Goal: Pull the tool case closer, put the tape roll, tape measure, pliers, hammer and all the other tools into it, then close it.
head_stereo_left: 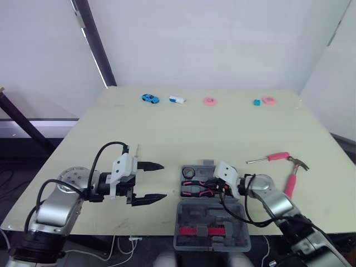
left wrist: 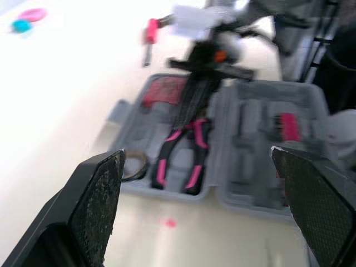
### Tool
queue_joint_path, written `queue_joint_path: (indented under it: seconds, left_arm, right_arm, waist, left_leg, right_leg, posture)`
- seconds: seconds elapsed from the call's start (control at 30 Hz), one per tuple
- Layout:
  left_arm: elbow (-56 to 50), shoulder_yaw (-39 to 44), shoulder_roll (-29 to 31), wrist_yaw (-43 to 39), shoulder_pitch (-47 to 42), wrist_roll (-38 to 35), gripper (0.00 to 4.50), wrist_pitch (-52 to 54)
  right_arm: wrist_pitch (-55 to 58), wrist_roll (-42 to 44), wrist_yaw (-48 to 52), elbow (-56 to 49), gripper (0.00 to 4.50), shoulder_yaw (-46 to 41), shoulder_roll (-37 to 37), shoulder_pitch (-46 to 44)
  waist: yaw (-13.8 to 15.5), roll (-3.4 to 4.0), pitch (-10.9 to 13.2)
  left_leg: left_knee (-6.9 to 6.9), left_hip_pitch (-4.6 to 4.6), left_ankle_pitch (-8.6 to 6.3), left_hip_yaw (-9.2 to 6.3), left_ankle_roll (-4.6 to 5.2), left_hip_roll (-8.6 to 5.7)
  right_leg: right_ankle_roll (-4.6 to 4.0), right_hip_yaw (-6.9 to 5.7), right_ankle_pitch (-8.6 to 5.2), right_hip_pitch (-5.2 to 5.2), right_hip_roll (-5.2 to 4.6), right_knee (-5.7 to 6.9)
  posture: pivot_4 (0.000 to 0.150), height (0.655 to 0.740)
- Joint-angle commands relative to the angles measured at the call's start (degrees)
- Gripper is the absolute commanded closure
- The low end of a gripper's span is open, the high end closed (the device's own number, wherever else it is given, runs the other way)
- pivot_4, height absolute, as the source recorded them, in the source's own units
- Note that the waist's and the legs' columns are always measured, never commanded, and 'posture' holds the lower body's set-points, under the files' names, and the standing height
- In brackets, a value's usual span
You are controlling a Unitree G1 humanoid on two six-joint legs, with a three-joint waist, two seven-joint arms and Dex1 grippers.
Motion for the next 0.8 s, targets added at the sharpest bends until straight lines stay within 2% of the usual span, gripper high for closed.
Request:
queue_joint_path:
  seconds: [0.03,0.1,0.27,0.43,0.6,0.77,0.8]
  left_arm:
    - [-1.83,1.82,-1.20,1.87,0.18,-1.13,0.00,-0.81]
    - [-2.15,3.39,-2.90,4.75,1.09,-1.50,0.00,-1.03]
    - [0.55,7.80,-5.53,10.23,3.21,-2.21,0.00,-0.38]
    - [3.99,14.59,-8.16,17.09,7.17,-3.92,0.00,1.98]
    - [8.07,21.09,-11.36,22.67,13.05,-1.94,0.00,-2.48]
    - [12.25,24.53,-12.15,24.02,17.14,-1.70,0.00,-4.85]
    - [13.30,25.33,-12.19,24.10,17.57,-2.01,0.00,-5.12]
  right_arm:
    - [-0.57,2.87,-0.76,-7.41,4.42,-3.95,-0.99,1.11]
    - [-4.28,5.69,-1.40,-11.58,4.42,-8.10,-1.73,4.39]
    - [-10.94,12.11,-5.52,-17.36,4.42,-18.95,-0.73,13.30]
    - [-15.60,17.50,-5.83,-16.36,4.42,-31.87,-3.52,26.05]
    - [-18.69,23.63,-4.32,-13.53,4.42,-44.08,-4.51,36.48]
    - [-19.83,28.14,-2.71,-9.44,2.65,-51.79,-4.83,42.80]
    - [-20.14,28.92,-2.59,-8.49,2.05,-53.15,-4.77,43.31]
  waist:
    - [-0.04,0.03,0.02]
    - [-0.02,0.02,0.08]
    - [0.03,-0.13,0.43]
    - [0.17,-0.20,0.84]
    - [-0.05,-0.28,1.03]
    - [0.08,-0.33,1.06]
    - [0.08,-0.34,1.05]
  left_leg:
    - [0.01,-0.26,0.00,-0.02,0.00,-0.03]
    - [0.08,-0.71,0.00,-0.04,0.01,-0.11]
    - [-0.19,-0.72,-0.04,-0.11,0.03,-0.10]
    - [-0.20,-0.57,-0.04,-0.07,0.02,-0.11]
    - [-0.13,-0.38,0.02,0.01,-0.03,-0.04]
    - [-0.21,-0.40,0.01,0.00,-0.03,0.10]
    - [-0.16,-0.40,0.01,0.04,-0.03,0.15]
  right_leg:
    - [0.13,-0.01,0.08,-0.23,0.05,0.01]
    - [0.24,0.02,0.15,-0.56,0.20,0.01]
    - [0.30,-0.04,0.08,-0.54,0.25,-0.23]
    - [0.32,-0.02,0.07,-0.37,0.22,-0.25]
    - [0.12,0.06,0.01,-0.36,0.26,-0.17]
    - [0.04,0.05,-0.02,-0.35,0.23,-0.18]
    - [0.05,0.07,-0.02,-0.35,0.21,-0.19]
  posture:
    - [0.150,0.7400]
    - [0.150,0.7400]
    - [0.150,0.7400]
    - [0.150,0.7400]
    - [0.150,0.7400]
    - [0.150,0.7400]
    - [0.150,0.7400]
